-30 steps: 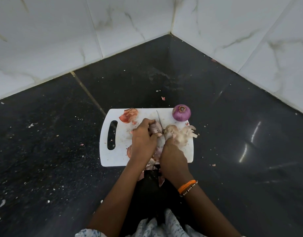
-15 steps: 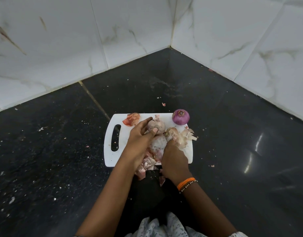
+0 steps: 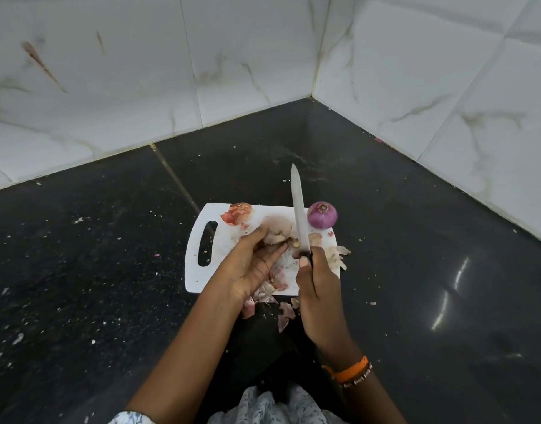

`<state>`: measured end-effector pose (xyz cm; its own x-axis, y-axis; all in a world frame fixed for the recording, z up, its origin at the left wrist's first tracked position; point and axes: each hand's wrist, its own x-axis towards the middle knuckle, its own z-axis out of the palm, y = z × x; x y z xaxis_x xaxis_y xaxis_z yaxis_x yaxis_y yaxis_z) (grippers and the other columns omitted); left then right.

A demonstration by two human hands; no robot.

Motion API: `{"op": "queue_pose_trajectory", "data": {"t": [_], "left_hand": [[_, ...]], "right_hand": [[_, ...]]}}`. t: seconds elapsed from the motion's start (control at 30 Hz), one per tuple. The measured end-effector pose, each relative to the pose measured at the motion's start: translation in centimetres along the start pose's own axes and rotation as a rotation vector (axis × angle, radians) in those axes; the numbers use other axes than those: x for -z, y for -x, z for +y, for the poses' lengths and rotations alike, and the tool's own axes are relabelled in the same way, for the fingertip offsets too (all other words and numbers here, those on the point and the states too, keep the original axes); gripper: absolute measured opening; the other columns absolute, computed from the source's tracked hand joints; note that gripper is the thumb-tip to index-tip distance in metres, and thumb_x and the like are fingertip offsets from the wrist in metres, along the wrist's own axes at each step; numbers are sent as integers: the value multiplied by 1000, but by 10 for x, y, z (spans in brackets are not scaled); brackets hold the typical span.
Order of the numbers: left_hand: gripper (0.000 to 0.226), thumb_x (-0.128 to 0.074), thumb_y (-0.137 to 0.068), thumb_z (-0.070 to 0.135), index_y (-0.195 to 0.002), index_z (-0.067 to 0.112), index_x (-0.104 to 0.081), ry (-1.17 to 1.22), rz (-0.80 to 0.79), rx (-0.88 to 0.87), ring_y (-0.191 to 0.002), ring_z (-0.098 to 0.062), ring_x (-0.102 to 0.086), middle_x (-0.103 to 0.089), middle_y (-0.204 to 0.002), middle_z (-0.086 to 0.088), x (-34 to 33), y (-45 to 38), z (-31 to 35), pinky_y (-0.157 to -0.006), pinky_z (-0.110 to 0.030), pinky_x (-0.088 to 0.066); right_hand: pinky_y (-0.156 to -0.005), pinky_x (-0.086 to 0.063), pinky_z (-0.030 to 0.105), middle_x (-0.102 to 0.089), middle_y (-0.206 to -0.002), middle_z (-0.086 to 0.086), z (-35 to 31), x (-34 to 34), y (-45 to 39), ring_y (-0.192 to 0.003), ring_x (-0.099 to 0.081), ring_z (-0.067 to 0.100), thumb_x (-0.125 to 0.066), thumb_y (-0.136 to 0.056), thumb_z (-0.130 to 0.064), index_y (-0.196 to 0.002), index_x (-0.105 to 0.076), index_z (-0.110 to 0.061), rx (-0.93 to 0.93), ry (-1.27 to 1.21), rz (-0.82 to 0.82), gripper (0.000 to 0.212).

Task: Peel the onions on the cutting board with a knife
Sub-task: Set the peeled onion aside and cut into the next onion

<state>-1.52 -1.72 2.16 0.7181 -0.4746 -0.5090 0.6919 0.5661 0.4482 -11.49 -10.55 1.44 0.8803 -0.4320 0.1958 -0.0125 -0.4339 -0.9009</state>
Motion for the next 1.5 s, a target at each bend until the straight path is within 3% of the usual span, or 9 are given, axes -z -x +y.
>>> {"op": "queue_pose_trajectory", "data": {"t": [0.23, 0.4, 0.57, 0.67, 0.8, 1.17, 1.3, 1.4, 1.5], "left_hand": [[22, -62, -86, 10, -68, 3, -75, -99, -12, -44, -76, -18, -72, -72, -79, -12, 3, -4, -1, -70, -30, -60], [20, -62, -84, 0, -104, 5, -60, -483, 13, -191, -80, -15, -72, -74, -85, -6, 11, 2, 8, -60, -23, -57], [35, -69, -80, 1, -111, 10, -57, -752, 5, -307, -91, -16, -70, -73, -97, -5, 12, 5, 14, -67, -26, -57], [28, -67, -82, 2, -106, 12, -58, -729, 8, -313, -92, -17, -70, -72, -98, -7, 12, 4, 15, -72, -29, -56], [7, -58, -89, 2, -91, 3, -64, -497, 12, -189, -75, -12, -72, -74, -80, -6, 4, 3, 5, -60, -20, -56], [38, -59, -90, 18, -55, 9, -72, -284, 25, -67, -67, -16, -69, -60, -53, -2, -9, -3, -1, -60, -23, -58], [22, -61, -89, 17, -76, 2, -69, -292, 44, -92, -77, -16, -70, -68, -73, -9, -9, -3, 2, -66, -24, -59], [26, -60, -90, 21, -98, -3, -67, -363, 99, -91, -94, -20, -67, -69, -99, -15, -8, -4, 3, -58, -18, -55], [26, -57, -92, 21, -101, -2, -64, -326, 136, -85, -93, -20, -67, -68, -101, -15, -4, -5, 5, -57, -19, -56]], "right_hand": [[-38, -32, 17, -41, -56, -4, -10, 5, 9, -40, -44, 3, -34, -102, -18, -106, -47, -14, -59, 199, -177, 14], [-45, -31, 23, -49, -63, 0, -17, 23, 2, -48, -41, 9, -32, -102, -23, -101, -49, -13, -77, 347, -278, 20], [-44, -27, 18, -48, -66, -3, -21, 31, -4, -50, -39, 5, -31, -102, -22, -98, -51, -12, -97, 378, -335, 22], [-42, -28, 17, -47, -65, -4, -20, 23, -2, -48, -39, 5, -32, -102, -21, -97, -47, -13, -92, 348, -312, 17], [-44, -27, 21, -41, -60, -5, -14, 5, 4, -48, -37, 7, -35, -100, -14, -97, -40, -12, -46, 380, -248, 6], [-52, -50, 41, -50, -64, 2, -3, -10, 13, -53, -52, 19, -35, -98, -8, -103, -33, -14, -62, 298, -263, 8], [-47, -41, 28, -50, -66, 3, 2, -10, 14, -53, -45, 12, -36, -100, -15, -101, -38, -21, -61, 162, -168, 6], [-47, -36, 18, -51, -66, 1, 3, -9, 13, -51, -45, 6, -37, -101, -15, -100, -43, -19, -41, 127, -100, 8], [-40, -32, 14, -42, -59, -3, 4, -7, 9, -42, -43, 3, -37, -100, -12, -100, -47, -14, -77, 30, -54, 10]]}}
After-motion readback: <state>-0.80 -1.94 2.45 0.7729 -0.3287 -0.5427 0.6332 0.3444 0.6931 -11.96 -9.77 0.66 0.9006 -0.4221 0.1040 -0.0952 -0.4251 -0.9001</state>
